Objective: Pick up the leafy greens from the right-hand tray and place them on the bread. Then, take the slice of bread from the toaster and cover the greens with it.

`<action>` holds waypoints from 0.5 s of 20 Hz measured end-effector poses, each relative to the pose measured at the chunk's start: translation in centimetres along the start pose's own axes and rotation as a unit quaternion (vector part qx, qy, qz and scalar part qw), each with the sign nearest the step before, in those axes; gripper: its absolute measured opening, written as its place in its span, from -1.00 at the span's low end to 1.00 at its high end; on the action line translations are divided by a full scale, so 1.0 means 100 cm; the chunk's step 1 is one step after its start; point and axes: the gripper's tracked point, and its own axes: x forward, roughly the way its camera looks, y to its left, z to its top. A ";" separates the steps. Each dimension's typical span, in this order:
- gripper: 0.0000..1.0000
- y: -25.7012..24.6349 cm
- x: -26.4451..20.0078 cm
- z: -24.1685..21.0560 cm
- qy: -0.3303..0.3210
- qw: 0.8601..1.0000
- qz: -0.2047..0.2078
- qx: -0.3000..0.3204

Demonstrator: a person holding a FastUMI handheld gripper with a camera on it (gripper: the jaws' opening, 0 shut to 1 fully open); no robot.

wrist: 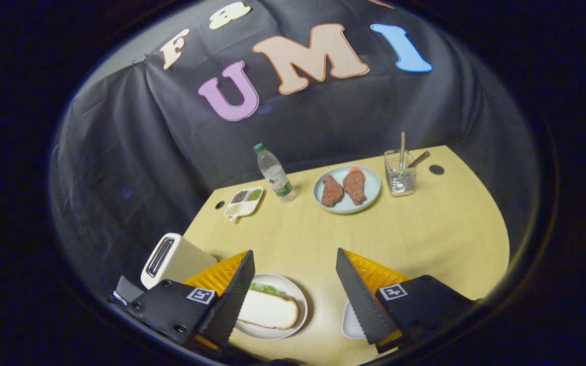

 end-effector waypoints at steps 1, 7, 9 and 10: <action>1.00 -0.001 -0.007 0.009 -0.013 1.000 -0.003 0.006; 1.00 -0.012 -0.054 0.080 -0.139 0.987 -0.068 -0.047; 1.00 -0.008 -0.068 0.105 -0.174 0.979 -0.084 -0.062; 1.00 -0.007 -0.073 0.115 -0.189 0.975 -0.092 -0.069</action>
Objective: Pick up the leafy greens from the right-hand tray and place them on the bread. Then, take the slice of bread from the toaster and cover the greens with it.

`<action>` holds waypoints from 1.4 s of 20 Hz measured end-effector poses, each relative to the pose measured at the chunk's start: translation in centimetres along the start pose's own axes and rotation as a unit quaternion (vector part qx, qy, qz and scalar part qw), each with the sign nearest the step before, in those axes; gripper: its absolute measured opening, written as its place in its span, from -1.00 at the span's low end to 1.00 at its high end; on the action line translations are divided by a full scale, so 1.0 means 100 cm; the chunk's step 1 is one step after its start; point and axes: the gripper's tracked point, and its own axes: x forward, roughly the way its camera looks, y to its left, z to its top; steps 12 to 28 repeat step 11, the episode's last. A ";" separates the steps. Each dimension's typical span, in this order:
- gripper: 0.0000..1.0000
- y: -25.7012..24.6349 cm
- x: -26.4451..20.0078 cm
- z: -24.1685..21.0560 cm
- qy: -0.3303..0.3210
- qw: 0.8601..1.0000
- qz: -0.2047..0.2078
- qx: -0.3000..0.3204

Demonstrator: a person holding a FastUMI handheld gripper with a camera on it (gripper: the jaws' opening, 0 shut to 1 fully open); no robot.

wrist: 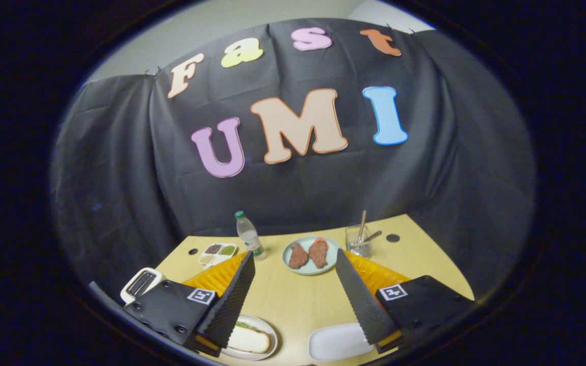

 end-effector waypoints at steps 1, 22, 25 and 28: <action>1.00 -0.002 -0.002 0.008 -0.012 1.000 -0.007 -0.006; 1.00 -0.010 -0.008 0.017 -0.039 0.998 -0.054 -0.007; 1.00 -0.010 -0.008 0.017 -0.039 0.998 -0.054 -0.007; 1.00 -0.010 -0.008 0.017 -0.039 0.998 -0.054 -0.007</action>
